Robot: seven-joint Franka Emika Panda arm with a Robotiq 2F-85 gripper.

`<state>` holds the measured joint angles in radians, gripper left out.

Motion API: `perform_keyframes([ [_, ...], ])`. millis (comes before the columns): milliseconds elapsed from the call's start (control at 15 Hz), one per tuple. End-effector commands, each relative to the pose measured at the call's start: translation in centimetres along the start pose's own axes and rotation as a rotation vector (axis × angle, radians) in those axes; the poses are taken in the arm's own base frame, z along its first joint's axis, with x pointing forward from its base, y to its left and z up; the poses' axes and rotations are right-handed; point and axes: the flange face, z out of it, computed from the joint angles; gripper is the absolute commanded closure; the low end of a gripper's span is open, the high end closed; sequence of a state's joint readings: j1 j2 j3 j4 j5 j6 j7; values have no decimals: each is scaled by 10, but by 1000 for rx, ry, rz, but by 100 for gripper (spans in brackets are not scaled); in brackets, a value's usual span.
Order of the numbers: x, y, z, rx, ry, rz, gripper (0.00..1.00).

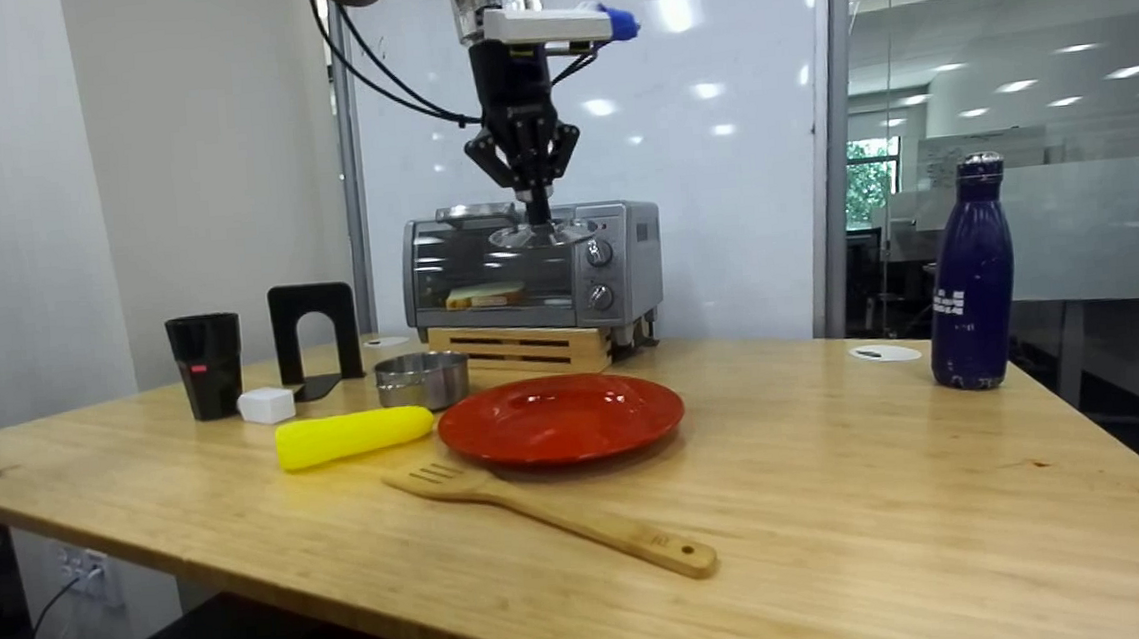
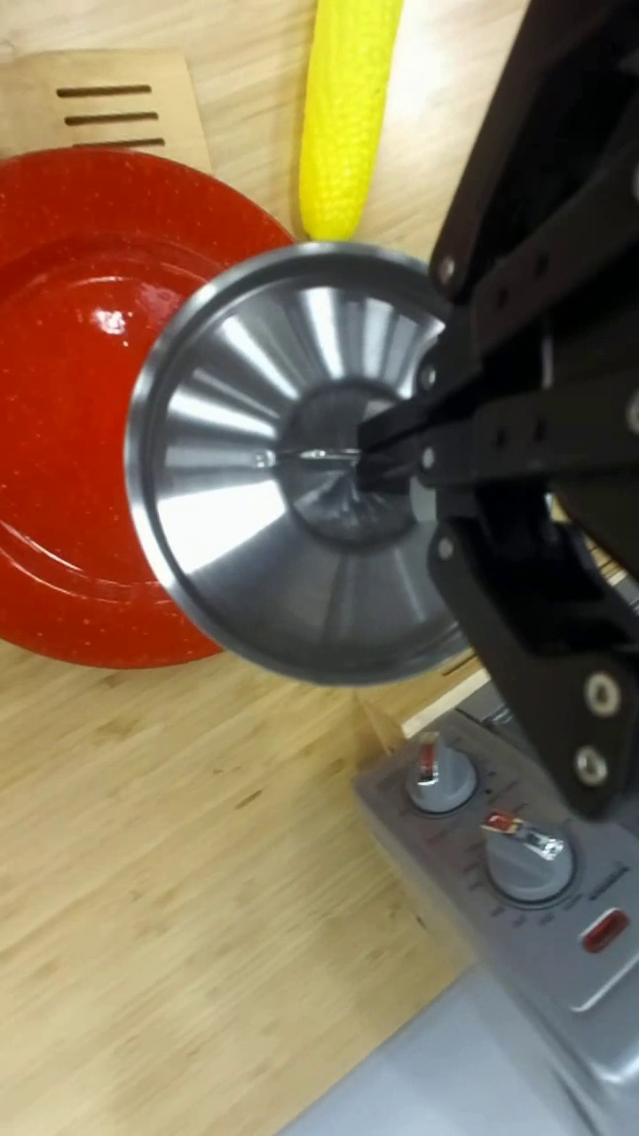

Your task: Pick the lid on the pot and put it on the counter

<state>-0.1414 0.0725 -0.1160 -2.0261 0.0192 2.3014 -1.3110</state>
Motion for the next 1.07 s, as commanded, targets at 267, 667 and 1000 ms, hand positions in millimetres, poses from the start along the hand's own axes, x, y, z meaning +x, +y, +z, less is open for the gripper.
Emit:
perform_keyframes([
  [267, -68, 5, 21, 3, 7, 235, 99],
  [667, -125, 10, 36, 21, -11, 425, 99],
  [1000, -166, 17, 73, 56, -46, 571, 99],
])
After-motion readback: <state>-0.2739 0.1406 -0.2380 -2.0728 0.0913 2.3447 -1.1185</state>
